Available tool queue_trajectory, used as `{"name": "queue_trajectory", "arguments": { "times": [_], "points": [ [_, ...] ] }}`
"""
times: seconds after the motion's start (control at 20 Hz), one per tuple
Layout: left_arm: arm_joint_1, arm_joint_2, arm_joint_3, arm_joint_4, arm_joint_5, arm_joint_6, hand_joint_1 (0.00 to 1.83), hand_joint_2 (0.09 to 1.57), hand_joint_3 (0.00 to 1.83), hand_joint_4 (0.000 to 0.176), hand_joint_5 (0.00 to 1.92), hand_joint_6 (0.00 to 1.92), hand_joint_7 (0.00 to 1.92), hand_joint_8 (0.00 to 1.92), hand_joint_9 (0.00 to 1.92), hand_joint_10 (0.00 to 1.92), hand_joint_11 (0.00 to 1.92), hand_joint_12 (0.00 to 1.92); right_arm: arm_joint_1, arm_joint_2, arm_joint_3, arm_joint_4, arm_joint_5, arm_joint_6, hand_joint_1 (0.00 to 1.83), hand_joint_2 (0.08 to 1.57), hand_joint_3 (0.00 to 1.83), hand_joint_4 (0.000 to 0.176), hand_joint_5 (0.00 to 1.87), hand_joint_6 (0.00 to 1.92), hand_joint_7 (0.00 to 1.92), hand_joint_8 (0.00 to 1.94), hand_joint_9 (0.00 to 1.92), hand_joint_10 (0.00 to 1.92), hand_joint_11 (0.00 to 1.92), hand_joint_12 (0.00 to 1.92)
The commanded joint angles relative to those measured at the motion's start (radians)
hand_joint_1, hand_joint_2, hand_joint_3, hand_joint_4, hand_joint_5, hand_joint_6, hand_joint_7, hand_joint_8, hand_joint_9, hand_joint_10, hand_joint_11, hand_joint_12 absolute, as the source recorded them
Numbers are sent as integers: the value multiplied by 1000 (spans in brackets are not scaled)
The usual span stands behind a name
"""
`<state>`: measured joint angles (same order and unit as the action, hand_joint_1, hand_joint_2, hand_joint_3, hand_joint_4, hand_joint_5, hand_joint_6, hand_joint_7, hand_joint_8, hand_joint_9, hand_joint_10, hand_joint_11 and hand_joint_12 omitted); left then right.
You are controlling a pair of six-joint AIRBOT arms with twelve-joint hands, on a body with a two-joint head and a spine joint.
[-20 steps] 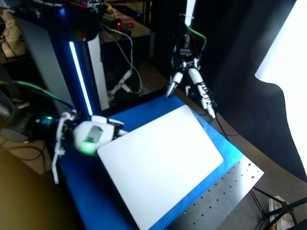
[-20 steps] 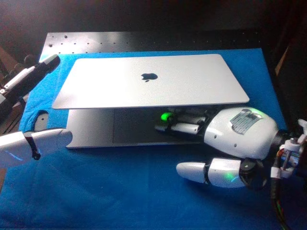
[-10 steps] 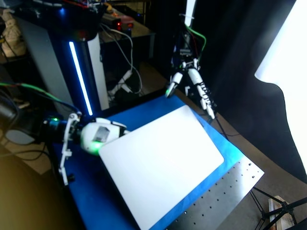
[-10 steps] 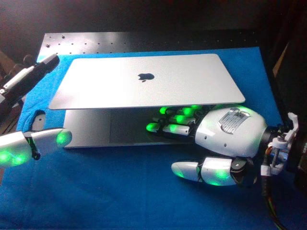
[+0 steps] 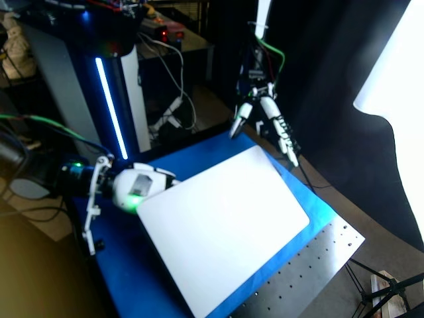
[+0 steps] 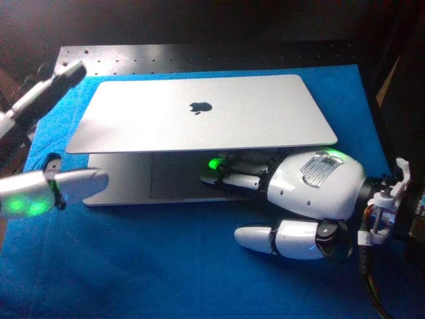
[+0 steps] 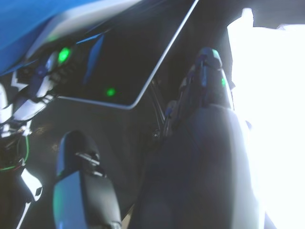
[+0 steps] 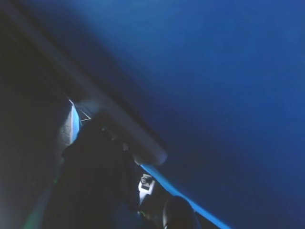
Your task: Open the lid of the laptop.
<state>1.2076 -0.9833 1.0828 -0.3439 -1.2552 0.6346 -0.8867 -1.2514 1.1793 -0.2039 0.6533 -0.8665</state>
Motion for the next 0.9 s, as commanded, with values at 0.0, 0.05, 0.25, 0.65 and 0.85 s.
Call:
{"name": "queue_trajectory", "arguments": {
  "times": [0.0,0.05,0.25,0.65,0.85],
  "points": [
    [-26,-10,11,-2,-92,16,794,940,3,144,0,0,0,0,0,0,0,0,9,-20,-7,-38,11,11,0,1412,1,0,211,0,188,4,147,8,188,35],
    [-53,-18,21,-3,-67,40,829,952,7,145,0,0,0,0,0,0,0,0,9,-21,-7,-44,11,17,0,1413,1,0,212,1,184,1,139,4,149,18],
    [-121,-68,84,-11,26,65,785,982,10,132,0,0,0,0,0,0,0,0,10,-16,-7,-55,14,48,0,1386,0,0,237,6,189,3,144,2,140,15],
    [-131,-77,105,-35,54,81,830,981,0,130,8,3,0,0,0,0,0,0,14,-8,-7,-57,48,71,0,1395,2,0,264,3,219,6,170,7,159,23],
    [-194,-85,128,-32,75,103,946,971,0,153,32,7,6,1,0,0,0,0,14,-9,-10,-60,48,74,0,1397,3,0,242,2,210,1,162,1,170,27]
  ]
}}
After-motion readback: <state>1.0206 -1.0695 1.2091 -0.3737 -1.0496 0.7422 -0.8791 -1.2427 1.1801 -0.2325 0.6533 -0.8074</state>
